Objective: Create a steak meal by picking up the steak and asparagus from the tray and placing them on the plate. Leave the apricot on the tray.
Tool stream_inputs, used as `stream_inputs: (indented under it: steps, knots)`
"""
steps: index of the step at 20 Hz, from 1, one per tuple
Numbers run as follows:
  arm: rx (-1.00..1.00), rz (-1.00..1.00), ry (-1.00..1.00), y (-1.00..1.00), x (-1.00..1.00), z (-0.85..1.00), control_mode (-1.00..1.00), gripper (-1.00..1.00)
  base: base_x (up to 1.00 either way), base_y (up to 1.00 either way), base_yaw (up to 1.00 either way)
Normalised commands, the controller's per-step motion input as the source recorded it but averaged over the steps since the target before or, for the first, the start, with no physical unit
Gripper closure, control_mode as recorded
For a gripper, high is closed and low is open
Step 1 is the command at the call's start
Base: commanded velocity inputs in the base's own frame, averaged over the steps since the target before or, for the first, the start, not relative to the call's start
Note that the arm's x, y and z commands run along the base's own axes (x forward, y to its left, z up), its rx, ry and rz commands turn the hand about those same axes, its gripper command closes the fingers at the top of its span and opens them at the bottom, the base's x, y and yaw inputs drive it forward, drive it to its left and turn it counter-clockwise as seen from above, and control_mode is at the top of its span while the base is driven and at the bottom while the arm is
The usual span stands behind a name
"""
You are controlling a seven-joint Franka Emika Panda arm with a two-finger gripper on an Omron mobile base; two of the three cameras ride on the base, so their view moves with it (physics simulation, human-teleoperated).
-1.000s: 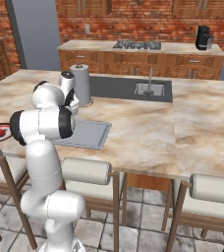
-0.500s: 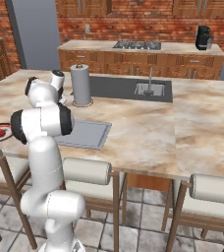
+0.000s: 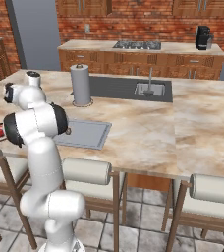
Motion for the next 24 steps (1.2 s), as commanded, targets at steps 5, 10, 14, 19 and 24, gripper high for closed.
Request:
stream_inputs:
  steps: [5,10,14,19,24]
  knots:
    - [-0.06,-0.05,-0.03,0.65,-0.39,-0.13,-1.00,1.00,0.00,0.00,0.00]
    - [-0.07,-0.07,0.00,0.67,-0.24,-0.20,-1.00,1.00,0.00,0.00,0.00]
    - [-0.06,-0.06,0.00,0.58,-0.08,-0.22,-1.00,1.00,0.00,0.00,0.00]
    - [-0.04,-0.07,0.00,0.48,0.00,-0.19,-1.00,1.00,0.00,0.00,0.00]
    - [-0.02,-0.04,0.00,0.36,0.05,-0.25,-1.00,1.00,0.00,0.00,0.00]
